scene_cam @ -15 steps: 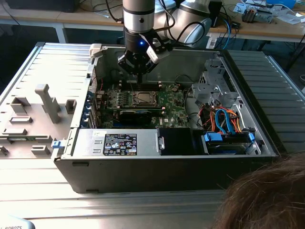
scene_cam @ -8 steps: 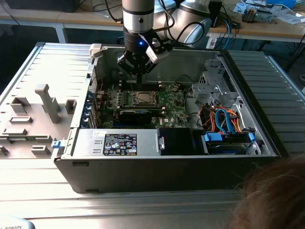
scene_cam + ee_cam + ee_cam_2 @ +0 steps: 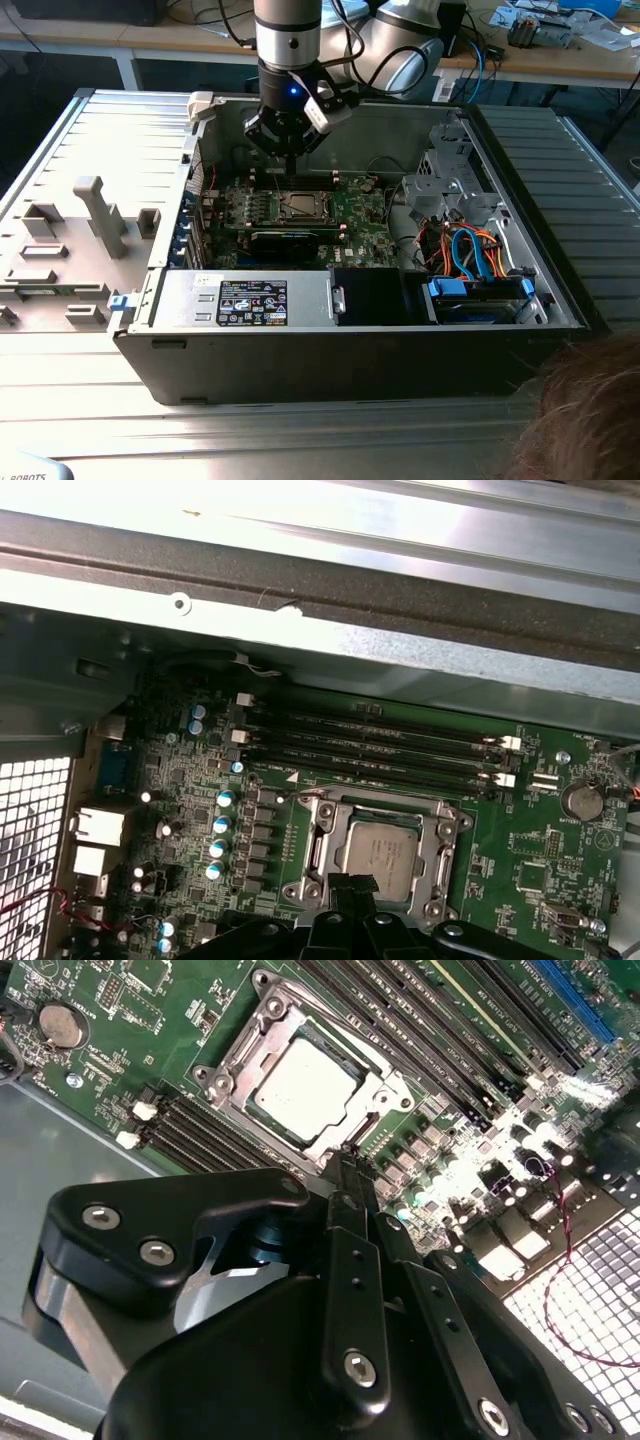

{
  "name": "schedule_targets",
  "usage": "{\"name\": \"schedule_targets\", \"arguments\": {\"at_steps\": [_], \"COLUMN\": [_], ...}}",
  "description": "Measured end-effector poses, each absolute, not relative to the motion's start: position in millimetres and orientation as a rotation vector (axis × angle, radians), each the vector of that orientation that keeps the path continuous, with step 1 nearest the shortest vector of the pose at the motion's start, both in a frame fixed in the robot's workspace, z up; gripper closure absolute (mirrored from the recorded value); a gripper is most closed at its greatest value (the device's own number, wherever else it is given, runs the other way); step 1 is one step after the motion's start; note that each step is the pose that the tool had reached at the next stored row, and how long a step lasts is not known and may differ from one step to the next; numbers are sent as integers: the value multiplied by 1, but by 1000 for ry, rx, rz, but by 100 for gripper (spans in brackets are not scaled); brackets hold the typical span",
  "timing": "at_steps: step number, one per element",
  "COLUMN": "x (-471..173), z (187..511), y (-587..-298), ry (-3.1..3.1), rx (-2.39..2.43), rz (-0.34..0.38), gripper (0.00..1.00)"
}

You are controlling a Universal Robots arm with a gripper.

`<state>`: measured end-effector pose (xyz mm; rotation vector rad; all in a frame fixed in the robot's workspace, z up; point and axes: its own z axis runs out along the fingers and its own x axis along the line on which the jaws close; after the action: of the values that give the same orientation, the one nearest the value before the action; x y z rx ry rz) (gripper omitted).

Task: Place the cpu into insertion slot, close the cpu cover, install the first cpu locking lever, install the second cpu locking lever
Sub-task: 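Install the first cpu locking lever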

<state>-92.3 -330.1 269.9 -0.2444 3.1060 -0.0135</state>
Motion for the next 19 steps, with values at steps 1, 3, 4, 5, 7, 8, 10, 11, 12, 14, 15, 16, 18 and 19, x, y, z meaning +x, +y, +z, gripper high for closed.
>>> {"name": "schedule_targets", "arguments": {"at_steps": [1,3,4,5,7,8,10,11,12,14,15,16,18,19], "x": [-92,-93,-93,-93,-93,-93,-94,-94,-94,-94,-94,-94,-95,-95], "z": [270,270,270,269,269,269,269,269,269,269,269,269,268,268], "y": [-330,-330,-330,-330,-330,-330,-330,-330,-330,-330,-330,-330,-330,-330], "ry": [3106,3106,3106,3106,3106,3106,3106,3106,3106,3106,3106,3106,3106,3106], "rx": [-244,-244,-244,-244,-244,-244,-244,-244,-244,-244,-244,-244,-244,-244], "rz": [-14,-14,-14,-14,-14,-14,-13,-14,-13,-14,-13,-13,-13,-14], "gripper": [89,89,89,89,89,89,89,89,89,89,89,89,89,89]}}
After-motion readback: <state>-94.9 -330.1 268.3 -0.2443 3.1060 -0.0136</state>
